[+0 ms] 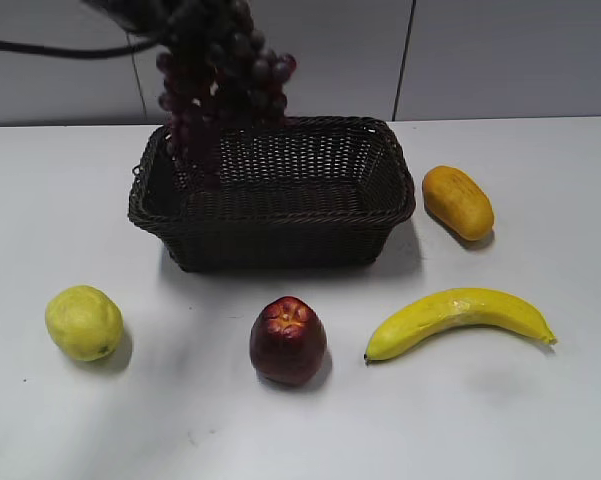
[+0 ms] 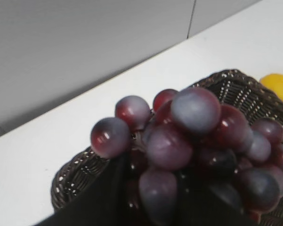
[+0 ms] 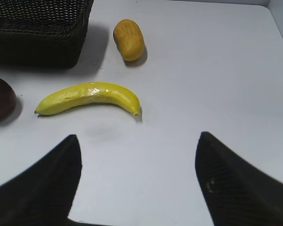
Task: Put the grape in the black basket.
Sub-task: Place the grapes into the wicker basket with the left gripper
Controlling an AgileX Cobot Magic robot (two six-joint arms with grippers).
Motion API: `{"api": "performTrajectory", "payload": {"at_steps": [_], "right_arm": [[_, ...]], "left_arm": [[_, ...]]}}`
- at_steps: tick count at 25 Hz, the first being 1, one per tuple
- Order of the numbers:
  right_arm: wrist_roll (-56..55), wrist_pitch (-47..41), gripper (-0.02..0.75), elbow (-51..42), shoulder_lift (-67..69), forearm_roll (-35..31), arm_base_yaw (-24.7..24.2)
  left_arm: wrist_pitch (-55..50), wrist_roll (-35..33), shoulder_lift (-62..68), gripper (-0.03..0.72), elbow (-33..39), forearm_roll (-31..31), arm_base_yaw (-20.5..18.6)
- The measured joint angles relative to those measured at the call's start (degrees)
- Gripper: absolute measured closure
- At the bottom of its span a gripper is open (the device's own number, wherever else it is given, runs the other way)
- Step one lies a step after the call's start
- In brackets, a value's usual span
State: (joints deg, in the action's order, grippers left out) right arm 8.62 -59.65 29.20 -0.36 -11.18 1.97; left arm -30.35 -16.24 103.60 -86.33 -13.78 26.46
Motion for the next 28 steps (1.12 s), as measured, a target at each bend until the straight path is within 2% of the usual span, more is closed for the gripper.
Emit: {"api": "performTrajectory", "payload": {"at_steps": [11,12,13,15,17,23,28], "right_arm": [[0.0,0.0,0.166,0.0,0.0,0.0,0.0],[0.0,0.0,0.166,0.0,0.0,0.0,0.0],[0.0,0.0,0.166,0.0,0.0,0.0,0.0],[0.0,0.0,0.166,0.0,0.0,0.0,0.0],[0.0,0.0,0.166,0.0,0.0,0.0,0.0],[0.0,0.0,0.166,0.0,0.0,0.0,0.0],[0.0,0.0,0.166,0.0,0.0,0.0,0.0]], "left_arm": [[-0.76,0.02,13.59,0.499,0.0,-0.18,0.46],[-0.83,0.02,13.57,0.463,0.0,-0.24,0.46],[-0.83,0.02,13.57,0.391,0.0,-0.31,0.46],[-0.83,0.02,13.0,0.198,0.0,-0.42,0.46],[-1.31,0.02,11.68,0.087,0.0,-0.54,0.46],[-6.65,0.02,3.49,0.055,0.0,-0.79,0.03],[-15.92,1.13,-5.23,0.055,0.0,-0.15,-3.48]]}}
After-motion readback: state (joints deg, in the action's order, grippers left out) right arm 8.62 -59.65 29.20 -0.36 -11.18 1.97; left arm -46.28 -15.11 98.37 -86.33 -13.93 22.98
